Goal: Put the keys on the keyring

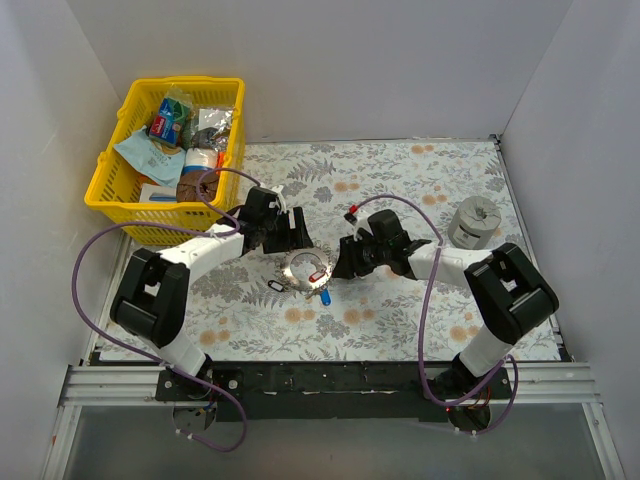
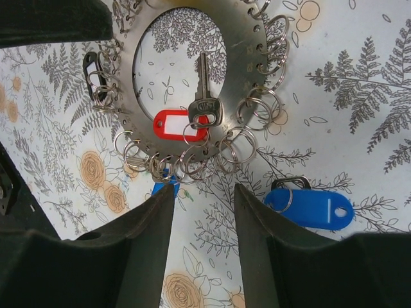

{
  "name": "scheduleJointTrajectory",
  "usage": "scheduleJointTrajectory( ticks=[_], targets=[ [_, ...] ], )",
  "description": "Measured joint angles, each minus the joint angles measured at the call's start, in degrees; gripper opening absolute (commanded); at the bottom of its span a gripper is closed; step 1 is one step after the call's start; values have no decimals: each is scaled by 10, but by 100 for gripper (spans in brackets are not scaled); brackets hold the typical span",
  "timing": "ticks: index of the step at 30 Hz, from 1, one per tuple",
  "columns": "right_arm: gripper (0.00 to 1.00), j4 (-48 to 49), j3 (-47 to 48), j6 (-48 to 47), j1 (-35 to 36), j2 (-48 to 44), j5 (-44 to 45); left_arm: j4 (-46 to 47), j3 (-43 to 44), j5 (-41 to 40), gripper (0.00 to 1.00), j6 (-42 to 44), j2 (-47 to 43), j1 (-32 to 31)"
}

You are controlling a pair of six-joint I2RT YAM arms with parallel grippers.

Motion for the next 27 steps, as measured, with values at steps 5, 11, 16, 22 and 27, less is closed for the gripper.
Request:
scheduleJointTrajectory(
  ticks=[5, 11, 16, 22, 27],
  targets=[
    [51, -30, 24, -18, 18, -2, 17, 1, 0, 0, 73, -1, 3, 0],
    [51, -56, 50, -48, 59, -7, 47, 8, -17, -3, 73, -10, 2, 0],
    [51, -81, 81, -78, 102, -7, 84, 11, -40, -11, 74, -27, -12, 0],
    [50, -96, 107, -97, 136, -6, 115, 21, -54, -10, 74, -42, -52, 19],
    [47, -107, 119, -106, 155, 0, 136, 30, -66, 3, 74, -47, -79, 50]
  ],
)
